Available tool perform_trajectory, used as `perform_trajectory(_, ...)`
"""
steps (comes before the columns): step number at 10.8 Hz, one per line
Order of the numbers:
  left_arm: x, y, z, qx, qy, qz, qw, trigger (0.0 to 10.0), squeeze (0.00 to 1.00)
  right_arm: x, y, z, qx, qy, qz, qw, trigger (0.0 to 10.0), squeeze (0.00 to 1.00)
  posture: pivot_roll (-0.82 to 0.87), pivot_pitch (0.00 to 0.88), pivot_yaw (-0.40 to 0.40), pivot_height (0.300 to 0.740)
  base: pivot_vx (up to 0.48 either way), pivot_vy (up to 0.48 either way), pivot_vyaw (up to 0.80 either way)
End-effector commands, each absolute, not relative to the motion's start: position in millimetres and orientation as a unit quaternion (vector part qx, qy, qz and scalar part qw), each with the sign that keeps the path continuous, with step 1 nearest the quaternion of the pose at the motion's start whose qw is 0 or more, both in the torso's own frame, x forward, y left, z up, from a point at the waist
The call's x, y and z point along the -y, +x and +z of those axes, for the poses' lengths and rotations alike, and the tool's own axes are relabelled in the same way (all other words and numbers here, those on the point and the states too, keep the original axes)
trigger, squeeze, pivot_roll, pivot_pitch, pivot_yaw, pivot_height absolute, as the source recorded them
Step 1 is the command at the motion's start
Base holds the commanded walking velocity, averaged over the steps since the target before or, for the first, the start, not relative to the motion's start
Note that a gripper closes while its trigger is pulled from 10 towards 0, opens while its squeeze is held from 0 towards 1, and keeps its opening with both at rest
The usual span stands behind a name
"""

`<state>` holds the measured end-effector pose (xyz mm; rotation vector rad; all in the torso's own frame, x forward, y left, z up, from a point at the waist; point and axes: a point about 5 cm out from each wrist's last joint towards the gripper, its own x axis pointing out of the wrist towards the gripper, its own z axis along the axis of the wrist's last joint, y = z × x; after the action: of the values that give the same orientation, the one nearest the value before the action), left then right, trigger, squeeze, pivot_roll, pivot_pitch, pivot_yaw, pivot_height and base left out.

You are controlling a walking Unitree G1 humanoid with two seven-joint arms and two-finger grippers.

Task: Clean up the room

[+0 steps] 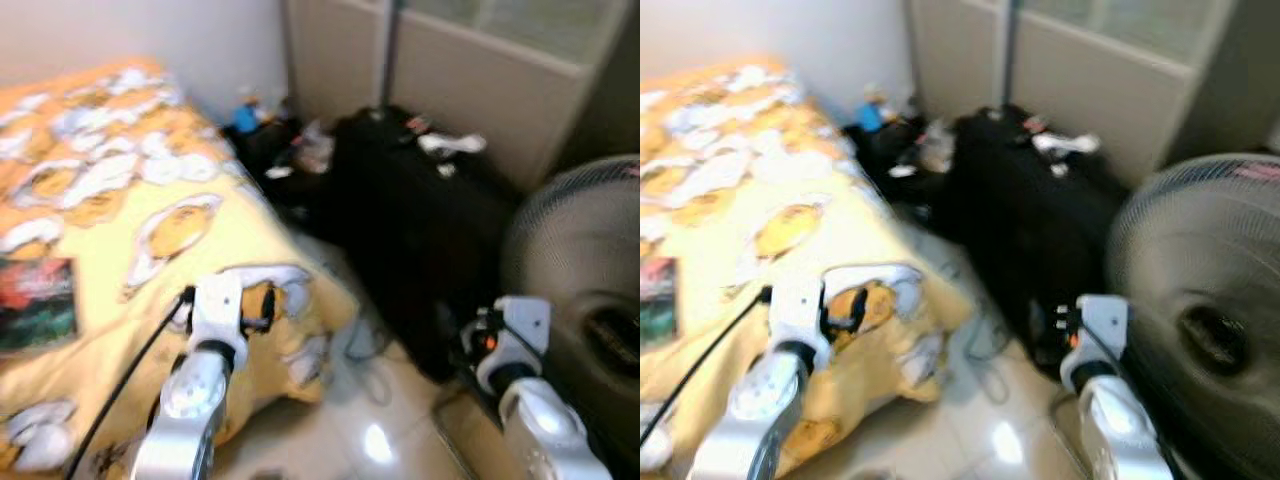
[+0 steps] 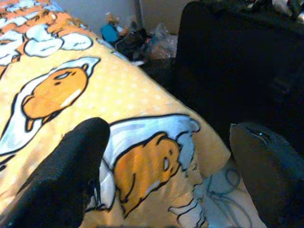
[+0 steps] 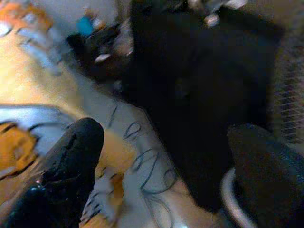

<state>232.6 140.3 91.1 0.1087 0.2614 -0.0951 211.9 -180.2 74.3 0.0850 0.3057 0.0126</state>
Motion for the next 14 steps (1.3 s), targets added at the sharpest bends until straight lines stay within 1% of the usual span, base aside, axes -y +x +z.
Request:
perform_trajectory(1,-147,228,85,-0.147,0.063,-0.044,0.986,10.0,0.0,174,212,77,-0.15,0.047,0.014,0.987,10.0,1.0,-0.07,0.006,0.045,0.74,0.0,0.0,0.8)
perform_trajectory(2,-161,233,91,-0.133,0.07,-0.026,0.988,10.0,0.0,172,217,71,-0.157,0.057,-0.006,0.986,10.0,1.0,-0.02,0.0,0.023,0.74,0.0,0.247,0.8)
perform_trajectory(4,-180,240,98,-0.129,0.054,0.01,0.99,10.0,0.0,162,225,68,-0.155,0.049,0.018,0.987,10.0,1.0,0.01,0.0,0.038,0.74,0.0,0.126,0.8)
perform_trajectory(5,-189,240,96,-0.132,0.062,0.019,0.989,10.0,0.0,162,227,67,-0.153,0.039,-0.001,0.987,10.0,1.0,0.0,0.0,0.049,0.74,0.0,0.0,0.8)
perform_trajectory(7,-192,243,97,-0.126,0.066,0.018,0.99,10.0,0.0,161,227,68,-0.152,0.043,-0.021,0.987,10.0,1.0,0.0,0.0,0.049,0.74,0.0,0.396,0.0)
perform_trajectory(8,-187,243,95,-0.126,0.062,0.014,0.99,10.0,0.0,164,227,65,-0.156,0.037,-0.023,0.987,10.0,0.39,0.0,0.0,0.039,0.74,0.0,0.409,0.0)
perform_trajectory(9,-175,242,92,-0.125,0.054,0.003,0.991,10.0,0.0,176,232,70,-0.147,0.03,-0.044,0.988,10.0,0.0,0.01,0.0,0.026,0.74,0.0,0.416,0.0)
perform_trajectory(10,-165,243,90,-0.122,0.043,-0.014,0.991,10.0,0.0,188,237,73,-0.146,0.018,-0.072,0.986,10.0,0.0,-0.01,0.0,0.012,0.74,0.0,0.412,0.0)
perform_trajectory(11,-165,249,87,-0.124,0.057,-0.017,0.991,10.0,0.0,192,242,73,-0.154,0.024,-0.088,0.984,10.0,0.0,-0.02,0.0,0.006,0.74,0.0,0.405,0.0)
perform_trajectory(13,-163,254,91,-0.116,0.048,-0.015,0.992,10.0,0.0,191,246,76,-0.142,0.027,-0.087,0.986,10.0,0.0,-0.03,0.0,0.015,0.74,0.0,0.411,0.0)
perform_trajectory(14,-163,260,92,-0.11,0.053,-0.013,0.992,10.0,0.0,183,258,84,-0.126,0.026,-0.073,0.989,10.0,0.0,-0.02,0.0,0.014,0.74,0.0,0.412,0.0)
